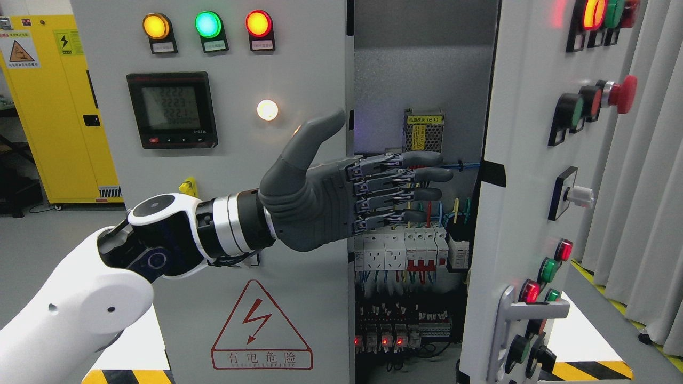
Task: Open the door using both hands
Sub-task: 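Reach the left hand into the gap behind the switch-panel door edge, then push the switch-panel door outward with the left hand, swinging it open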
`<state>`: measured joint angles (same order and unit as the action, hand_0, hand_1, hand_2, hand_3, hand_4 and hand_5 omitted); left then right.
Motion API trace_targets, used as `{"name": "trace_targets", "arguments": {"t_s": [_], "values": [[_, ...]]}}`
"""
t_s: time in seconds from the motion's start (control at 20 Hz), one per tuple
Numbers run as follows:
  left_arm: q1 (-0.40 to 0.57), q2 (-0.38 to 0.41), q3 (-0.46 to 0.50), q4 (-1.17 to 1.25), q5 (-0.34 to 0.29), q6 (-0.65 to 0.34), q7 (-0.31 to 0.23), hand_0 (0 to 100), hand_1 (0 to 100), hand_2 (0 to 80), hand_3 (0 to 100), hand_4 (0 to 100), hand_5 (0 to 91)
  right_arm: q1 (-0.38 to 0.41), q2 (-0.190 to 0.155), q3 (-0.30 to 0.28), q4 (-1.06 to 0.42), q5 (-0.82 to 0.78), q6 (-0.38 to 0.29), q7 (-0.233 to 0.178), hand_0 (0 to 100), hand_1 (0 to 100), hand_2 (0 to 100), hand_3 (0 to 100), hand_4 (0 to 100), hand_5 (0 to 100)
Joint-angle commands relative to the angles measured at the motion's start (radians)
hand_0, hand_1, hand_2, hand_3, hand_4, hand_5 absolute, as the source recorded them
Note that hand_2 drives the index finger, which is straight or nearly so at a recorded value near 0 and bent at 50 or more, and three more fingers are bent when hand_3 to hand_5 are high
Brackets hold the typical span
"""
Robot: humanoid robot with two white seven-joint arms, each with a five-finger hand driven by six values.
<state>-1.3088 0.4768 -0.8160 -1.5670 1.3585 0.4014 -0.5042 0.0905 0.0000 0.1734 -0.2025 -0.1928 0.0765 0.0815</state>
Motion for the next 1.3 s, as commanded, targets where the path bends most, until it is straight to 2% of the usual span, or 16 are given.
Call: {"name": "trace_targets", "arguments": {"t_s": [0.0,0.2,0.55,1.25], "values": [[0.04,-0.24,0.044,0.111,-0.126,0.078,0.007,0,0,0.0,0,0,0.0,0.0,0.02,0.0,0.0,0.0,0.0,-0.003,22,6,0,0,0,0],[0.03,-0.297,0.047,0.125,-0.141,0.088,0.006,0,0,0.0,0,0,0.0,0.0,0.02,0.0,0.0,0.001,0.0,-0.003,22,6,0,0,0,0],[0.023,-0.3,0.081,0.122,-0.141,0.092,0.007,0,0,0.0,0,0,0.0,0.0,0.02,0.0,0.0,0.0,0.0,-0.003,22,6,0,0,0,0],[0.022,-0.38,0.104,0.12,-0.142,0.096,0.009,0,0,0.0,0,0,0.0,0.0,0.026,0.0,0.0,0.0,0.0,-0.002,22,6,0,0,0,0]]}}
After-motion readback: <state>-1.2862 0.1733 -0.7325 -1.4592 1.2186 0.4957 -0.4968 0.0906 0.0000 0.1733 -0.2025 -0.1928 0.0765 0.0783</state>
